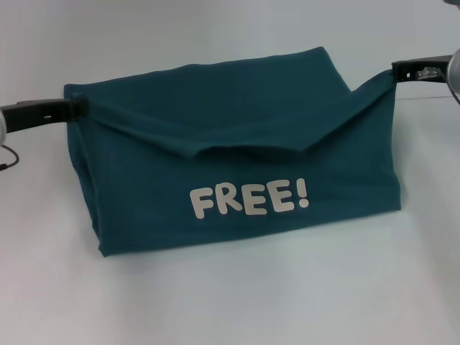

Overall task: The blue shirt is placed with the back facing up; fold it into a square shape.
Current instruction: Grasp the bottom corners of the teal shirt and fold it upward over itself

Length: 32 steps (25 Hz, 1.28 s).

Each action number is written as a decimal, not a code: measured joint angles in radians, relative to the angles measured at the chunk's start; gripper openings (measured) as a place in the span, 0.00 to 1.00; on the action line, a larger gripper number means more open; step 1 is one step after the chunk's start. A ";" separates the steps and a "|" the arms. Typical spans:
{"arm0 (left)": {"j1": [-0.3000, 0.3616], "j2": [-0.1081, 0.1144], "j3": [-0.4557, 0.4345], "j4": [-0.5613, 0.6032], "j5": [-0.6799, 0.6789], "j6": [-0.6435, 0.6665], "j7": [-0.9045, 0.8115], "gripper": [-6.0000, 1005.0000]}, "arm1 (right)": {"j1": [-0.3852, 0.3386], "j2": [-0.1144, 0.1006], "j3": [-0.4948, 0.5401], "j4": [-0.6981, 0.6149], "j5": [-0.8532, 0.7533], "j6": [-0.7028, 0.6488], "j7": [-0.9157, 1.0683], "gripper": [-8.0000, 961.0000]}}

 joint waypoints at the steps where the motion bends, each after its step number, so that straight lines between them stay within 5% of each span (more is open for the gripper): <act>1: -0.001 -0.010 0.000 0.000 0.000 -0.012 0.011 0.01 | 0.005 0.000 0.000 0.013 0.000 0.016 -0.001 0.01; 6: 0.003 -0.047 0.026 -0.001 0.007 -0.100 0.058 0.01 | 0.028 -0.002 -0.020 0.095 -0.005 0.106 -0.002 0.01; 32: 0.008 -0.049 0.192 -0.111 0.014 -0.370 0.034 0.07 | 0.055 0.003 -0.078 0.255 0.000 0.317 -0.003 0.02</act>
